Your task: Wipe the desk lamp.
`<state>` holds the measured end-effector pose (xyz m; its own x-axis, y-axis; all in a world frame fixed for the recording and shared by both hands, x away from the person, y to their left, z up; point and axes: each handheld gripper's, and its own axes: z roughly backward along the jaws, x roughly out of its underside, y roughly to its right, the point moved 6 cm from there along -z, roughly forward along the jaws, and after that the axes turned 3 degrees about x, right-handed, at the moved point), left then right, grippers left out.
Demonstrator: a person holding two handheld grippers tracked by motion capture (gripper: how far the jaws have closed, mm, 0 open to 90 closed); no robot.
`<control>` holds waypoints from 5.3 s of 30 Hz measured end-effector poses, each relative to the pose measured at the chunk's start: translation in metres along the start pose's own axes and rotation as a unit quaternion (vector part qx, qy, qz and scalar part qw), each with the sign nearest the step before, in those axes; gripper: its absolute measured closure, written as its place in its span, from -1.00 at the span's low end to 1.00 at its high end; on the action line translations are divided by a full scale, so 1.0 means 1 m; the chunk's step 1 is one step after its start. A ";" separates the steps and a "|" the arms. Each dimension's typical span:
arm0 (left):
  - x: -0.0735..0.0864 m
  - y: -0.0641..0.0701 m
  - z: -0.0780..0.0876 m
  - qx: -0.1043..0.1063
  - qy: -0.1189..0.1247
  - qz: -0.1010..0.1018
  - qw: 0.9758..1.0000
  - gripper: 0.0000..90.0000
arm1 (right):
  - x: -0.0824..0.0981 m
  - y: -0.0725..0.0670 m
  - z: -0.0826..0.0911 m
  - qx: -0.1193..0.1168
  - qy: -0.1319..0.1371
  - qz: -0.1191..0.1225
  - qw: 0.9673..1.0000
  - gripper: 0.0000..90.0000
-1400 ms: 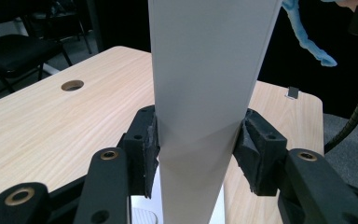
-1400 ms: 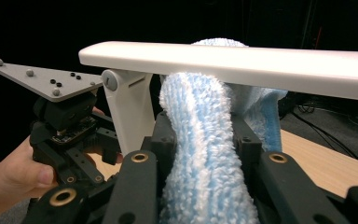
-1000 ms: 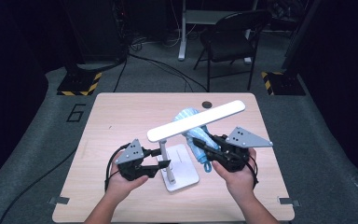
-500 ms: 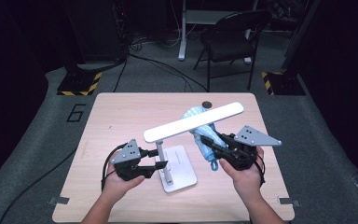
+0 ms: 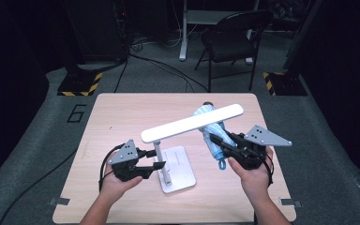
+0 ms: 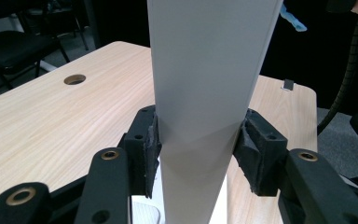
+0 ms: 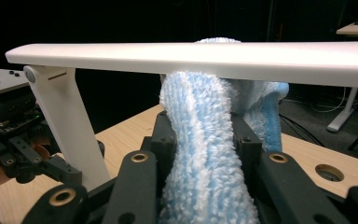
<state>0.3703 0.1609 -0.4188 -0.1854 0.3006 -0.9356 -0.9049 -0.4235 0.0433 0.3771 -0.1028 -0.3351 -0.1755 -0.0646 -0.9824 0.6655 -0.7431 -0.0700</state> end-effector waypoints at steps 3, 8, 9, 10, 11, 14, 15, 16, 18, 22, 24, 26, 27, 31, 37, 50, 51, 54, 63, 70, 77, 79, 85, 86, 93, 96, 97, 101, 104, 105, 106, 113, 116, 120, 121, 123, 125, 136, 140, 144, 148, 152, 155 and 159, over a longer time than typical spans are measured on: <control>0.000 -0.001 0.001 -0.004 0.004 0.002 1.000 0.17 | 0.001 0.003 0.002 0.005 -0.001 -0.006 1.000 0.53; 0.002 -0.004 0.003 -0.010 0.003 0.005 1.000 0.17 | 0.001 0.010 0.005 0.014 0.001 -0.005 1.000 0.53; 0.002 -0.004 0.003 -0.010 0.003 0.005 1.000 0.17 | 0.001 0.011 0.006 0.015 0.001 -0.005 1.000 0.53; 0.002 -0.004 0.003 -0.010 0.004 0.004 1.000 0.17 | 0.001 0.012 0.007 0.017 0.000 -0.007 1.000 0.53; 0.002 -0.004 0.003 -0.011 0.005 0.004 1.000 0.17 | 0.001 0.013 0.007 0.019 0.000 -0.006 1.000 0.53; 0.002 -0.005 0.003 -0.010 0.004 -0.001 1.000 0.17 | 0.001 0.017 0.009 0.024 -0.001 -0.006 1.000 0.53; 0.002 -0.004 0.003 -0.008 0.003 0.001 1.000 0.17 | 0.001 0.018 0.009 0.026 0.000 -0.004 1.000 0.53; 0.002 -0.005 0.003 -0.008 0.004 0.001 1.000 0.17 | 0.001 0.019 0.010 0.027 0.001 -0.003 1.000 0.53; 0.003 -0.004 0.003 -0.008 0.005 0.005 1.000 0.17 | 0.000 0.021 0.011 0.029 0.001 -0.004 1.000 0.52; 0.002 -0.004 0.003 -0.009 0.005 0.003 1.000 0.17 | 0.001 0.025 0.013 0.035 0.001 -0.004 0.999 0.52; 0.002 -0.003 0.002 -0.006 0.009 0.010 1.000 0.16 | 0.002 0.027 0.014 0.038 0.000 -0.005 0.999 0.52; 0.002 -0.003 0.000 -0.005 0.013 0.016 1.000 0.15 | 0.003 0.028 0.014 0.038 -0.004 -0.007 0.999 0.52; 0.002 -0.003 -0.001 -0.006 0.015 0.017 1.000 0.15 | 0.003 0.029 0.014 0.040 -0.003 -0.006 0.999 0.52; 0.002 -0.002 -0.002 -0.007 0.016 0.015 1.000 0.16 | 0.003 0.032 0.016 0.044 -0.001 -0.007 0.999 0.52; 0.002 -0.003 -0.001 -0.007 0.018 0.013 1.000 0.16 | 0.002 0.038 0.020 0.051 -0.002 -0.008 0.999 0.52; 0.003 -0.003 -0.002 -0.006 0.019 0.012 1.000 0.16 | 0.003 0.052 0.028 0.072 -0.002 -0.014 0.997 0.52; 0.003 -0.002 -0.002 -0.007 0.019 0.012 1.000 0.16 | 0.003 0.052 0.028 0.072 -0.001 -0.013 0.997 0.52; 0.003 -0.003 -0.003 -0.009 0.020 0.010 1.000 0.16 | 0.003 0.052 0.027 0.072 -0.001 -0.012 0.997 0.52; 0.003 -0.002 -0.003 -0.008 0.019 0.013 1.000 0.16 | 0.003 0.043 0.023 0.063 -0.005 -0.008 0.998 0.51; 0.002 -0.002 -0.005 -0.009 0.018 0.008 1.000 0.16 | 0.002 0.030 0.017 0.046 -0.009 -0.001 0.999 0.51; 0.002 -0.002 -0.006 -0.007 0.015 0.006 1.000 0.16 | 0.001 0.011 0.008 0.022 -0.015 0.008 1.000 0.51; 0.002 -0.002 -0.006 -0.007 0.017 0.008 1.000 0.16 | 0.000 0.006 0.005 0.016 -0.016 0.009 1.000 0.51; 0.001 -0.001 -0.009 -0.008 0.018 0.009 1.000 0.16 | 0.000 -0.011 -0.004 -0.009 -0.019 0.016 1.000 0.51; 0.001 -0.001 -0.009 -0.007 0.018 0.008 1.000 0.16 | -0.001 -0.014 -0.006 -0.013 -0.019 0.019 1.000 0.51; 0.000 0.000 -0.012 -0.010 0.018 0.009 1.000 0.16 | -0.001 -0.031 -0.016 -0.035 -0.024 0.026 0.999 0.51; 0.000 0.000 -0.013 -0.013 0.018 0.010 1.000 0.16 | -0.002 -0.037 -0.019 -0.045 -0.025 0.031 0.998 0.51; 0.000 0.000 -0.014 -0.014 0.018 0.010 1.000 0.16 | -0.002 -0.040 -0.020 -0.046 -0.026 0.030 0.998 0.51; -0.001 0.001 -0.016 -0.015 0.021 0.015 1.000 0.16 | -0.003 -0.048 -0.024 -0.056 -0.028 0.036 0.997 0.51; -0.001 0.002 -0.017 -0.016 0.021 0.016 1.000 0.16 | -0.003 -0.055 -0.027 -0.065 -0.030 0.035 0.997 0.51; -0.001 0.002 -0.018 -0.016 0.020 0.015 1.000 0.16 | -0.003 -0.057 -0.029 -0.069 -0.029 0.036 0.997 0.51; -0.002 0.002 -0.018 -0.016 0.020 0.015 1.000 0.16 | -0.003 -0.060 -0.029 -0.073 -0.028 0.036 0.996 0.51; -0.002 0.002 -0.020 -0.018 0.021 0.012 1.000 0.16 | -0.003 -0.073 -0.035 -0.093 -0.027 0.035 0.995 0.51; -0.002 0.002 -0.020 -0.017 0.024 0.013 0.999 0.17 | -0.003 -0.074 -0.035 -0.094 -0.027 0.033 0.995 0.51; -0.002 0.002 -0.020 -0.019 0.022 0.011 1.000 0.17 | -0.003 -0.070 -0.034 -0.089 -0.024 0.036 0.995 0.51; -0.002 0.002 -0.020 -0.018 0.023 0.011 1.000 0.17 | -0.002 -0.068 -0.033 -0.088 -0.024 0.036 0.995 0.51; -0.002 0.002 -0.020 -0.021 0.025 0.010 0.999 0.17 | -0.002 -0.062 -0.032 -0.083 -0.023 0.033 0.996 0.51; -0.002 0.002 -0.020 -0.018 0.023 0.010 1.000 0.17 | -0.002 -0.058 -0.030 -0.080 -0.022 0.033 0.996 0.51; -0.002 0.002 -0.020 -0.019 0.023 0.012 0.999 0.16 | -0.001 -0.030 -0.017 -0.044 -0.016 0.022 0.999 0.50; -0.002 0.003 -0.020 -0.018 0.023 0.016 0.999 0.16 | 0.000 -0.023 -0.014 -0.037 -0.016 0.021 0.999 0.50; -0.003 0.002 -0.019 -0.019 0.020 0.014 1.000 0.15 | 0.001 -0.021 -0.012 -0.037 -0.019 0.018 0.999 0.50; -0.007 0.003 -0.015 -0.012 0.040 0.023 0.999 0.09 | 0.003 -0.023 -0.011 -0.038 -0.022 0.022 0.999 0.50; -0.013 0.004 -0.010 -0.008 0.051 0.019 0.998 0.06 | 0.004 -0.024 -0.009 -0.040 -0.025 0.026 0.999 0.50; -0.013 0.003 -0.009 -0.013 0.049 0.015 0.999 0.07 | 0.004 -0.026 -0.009 -0.043 -0.027 0.029 0.998 0.50; -0.010 0.003 -0.012 -0.020 0.036 0.014 0.999 0.13 | 0.005 -0.030 -0.005 -0.050 -0.028 0.033 0.998 0.50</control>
<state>0.3743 0.1463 -0.4140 -0.1803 0.2269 -0.9571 -0.8836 -0.4649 0.0562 0.3603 -0.0777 -0.3386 -0.1679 -0.1508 -0.9742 0.7450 -0.6666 -0.0252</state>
